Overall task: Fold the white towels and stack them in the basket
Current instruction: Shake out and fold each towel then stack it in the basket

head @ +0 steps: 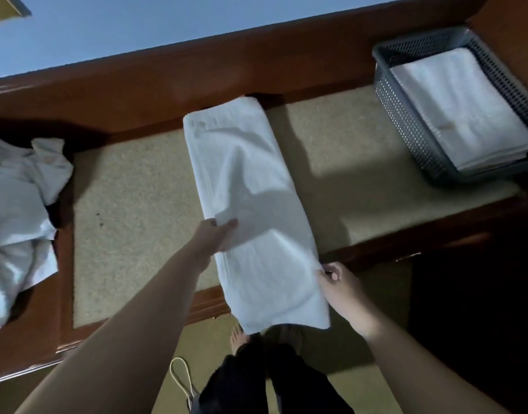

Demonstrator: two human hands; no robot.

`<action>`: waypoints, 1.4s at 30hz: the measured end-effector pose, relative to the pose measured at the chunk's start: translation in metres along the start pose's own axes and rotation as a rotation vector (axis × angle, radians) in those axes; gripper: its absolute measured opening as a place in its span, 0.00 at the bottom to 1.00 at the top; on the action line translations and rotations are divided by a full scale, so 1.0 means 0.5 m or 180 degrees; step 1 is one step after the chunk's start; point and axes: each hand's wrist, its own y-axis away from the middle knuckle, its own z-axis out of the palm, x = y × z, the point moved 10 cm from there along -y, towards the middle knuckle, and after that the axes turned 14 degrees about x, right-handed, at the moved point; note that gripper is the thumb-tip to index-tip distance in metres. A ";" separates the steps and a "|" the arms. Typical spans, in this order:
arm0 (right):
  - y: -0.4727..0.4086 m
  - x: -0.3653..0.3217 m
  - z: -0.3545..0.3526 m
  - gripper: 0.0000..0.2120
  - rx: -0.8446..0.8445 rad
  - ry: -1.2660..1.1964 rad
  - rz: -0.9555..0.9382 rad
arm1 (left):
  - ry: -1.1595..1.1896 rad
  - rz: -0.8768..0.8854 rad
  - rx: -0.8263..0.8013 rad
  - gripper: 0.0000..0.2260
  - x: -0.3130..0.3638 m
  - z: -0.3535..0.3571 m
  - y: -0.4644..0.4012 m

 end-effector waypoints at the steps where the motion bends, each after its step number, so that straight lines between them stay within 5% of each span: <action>1: 0.003 -0.001 -0.001 0.12 -0.0061 0.0007 -0.0004 | 0.0062 0.0026 0.0136 0.21 -0.009 -0.007 0.003; 4: 0.002 0.001 0.000 0.12 -0.0158 0.0187 -0.0148 | -0.0063 0.0079 0.0375 0.22 -0.028 -0.022 0.029; 8: 0.008 0.000 -0.002 0.15 -0.0214 0.0104 -0.0263 | -0.0454 0.0228 -0.0160 0.21 -0.065 0.008 0.070; 11: 0.020 0.004 -0.001 0.15 -0.0197 0.0125 -0.0400 | -0.0850 0.0256 -0.0026 0.18 -0.105 -0.009 0.103; 16: 0.020 0.028 0.014 0.19 -0.0296 -0.0373 0.0035 | -0.0877 0.0116 -0.0259 0.23 -0.168 -0.012 0.170; 22: 0.012 0.042 0.031 0.18 -0.0495 -0.0057 -0.0011 | -0.1465 0.0406 0.0366 0.16 -0.179 -0.034 0.212; 29: 0.016 0.023 -0.012 0.22 0.0085 0.0325 -0.0689 | -0.1031 0.0125 0.0512 0.14 -0.243 -0.014 0.247; 35: 0.013 0.085 0.044 0.22 -0.0686 0.0304 -0.0380 | -0.0633 -0.0387 0.0333 0.18 -0.323 0.021 0.287; 42: 0.018 0.093 0.002 0.23 -0.0322 0.0337 -0.0396 | -0.0737 -0.0447 0.0408 0.17 -0.379 0.028 0.301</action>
